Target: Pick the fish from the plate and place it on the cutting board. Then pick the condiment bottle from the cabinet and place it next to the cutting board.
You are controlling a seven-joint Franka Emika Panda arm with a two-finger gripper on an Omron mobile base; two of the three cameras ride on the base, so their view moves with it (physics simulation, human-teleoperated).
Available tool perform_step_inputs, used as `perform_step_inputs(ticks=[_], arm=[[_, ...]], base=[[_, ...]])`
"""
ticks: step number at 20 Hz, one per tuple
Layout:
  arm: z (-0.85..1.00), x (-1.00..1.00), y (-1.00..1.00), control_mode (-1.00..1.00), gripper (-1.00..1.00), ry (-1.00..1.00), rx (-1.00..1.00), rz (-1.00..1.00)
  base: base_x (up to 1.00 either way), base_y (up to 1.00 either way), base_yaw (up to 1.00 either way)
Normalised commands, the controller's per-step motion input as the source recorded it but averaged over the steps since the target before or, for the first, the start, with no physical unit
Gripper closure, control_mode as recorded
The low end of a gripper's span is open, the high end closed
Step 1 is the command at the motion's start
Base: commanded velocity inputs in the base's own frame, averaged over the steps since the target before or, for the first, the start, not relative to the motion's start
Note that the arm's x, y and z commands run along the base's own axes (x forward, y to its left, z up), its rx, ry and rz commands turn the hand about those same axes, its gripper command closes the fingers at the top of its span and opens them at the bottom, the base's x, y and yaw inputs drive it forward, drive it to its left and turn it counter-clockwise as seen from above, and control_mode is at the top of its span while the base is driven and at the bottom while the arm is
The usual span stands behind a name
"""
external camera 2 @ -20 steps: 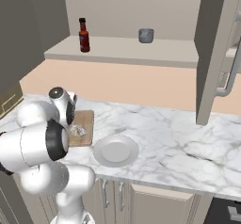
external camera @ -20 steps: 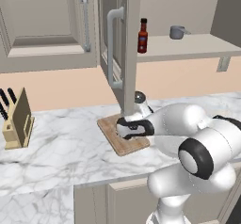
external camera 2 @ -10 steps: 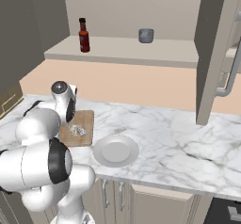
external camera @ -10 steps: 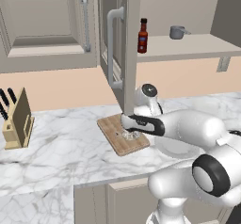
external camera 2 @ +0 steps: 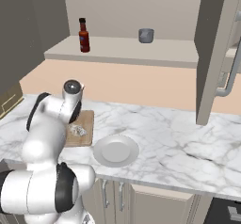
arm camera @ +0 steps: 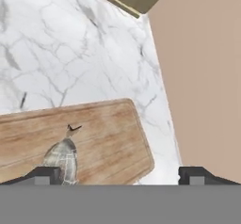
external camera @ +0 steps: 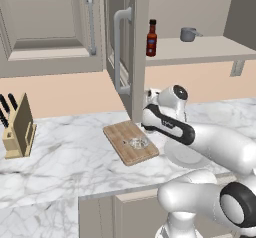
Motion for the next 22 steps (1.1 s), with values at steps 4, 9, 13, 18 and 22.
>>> perform_step_inputs(ticks=[4, 9, 13, 18, 22], arm=[[0.02, -0.30, -0.38, -1.00, -1.00, 0.00, 0.29, 0.01], [0.01, -0.36, -0.30, -1.00, -1.00, -0.03, 0.28, 0.04], [0.09, -0.18, -0.14, -1.00, -1.00, -0.02, 0.34, 0.01], [0.32, -0.08, -0.11, -1.00, -1.00, 0.00, 0.33, 0.00], [0.47, -0.09, -0.11, -1.00, -1.00, 0.01, 0.17, 0.02]], base=[[0.00, 0.00, 0.00], [0.00, 0.00, 0.00], [0.00, 0.00, 0.00], [0.00, 0.00, 0.00], [0.00, 0.00, 0.00]])
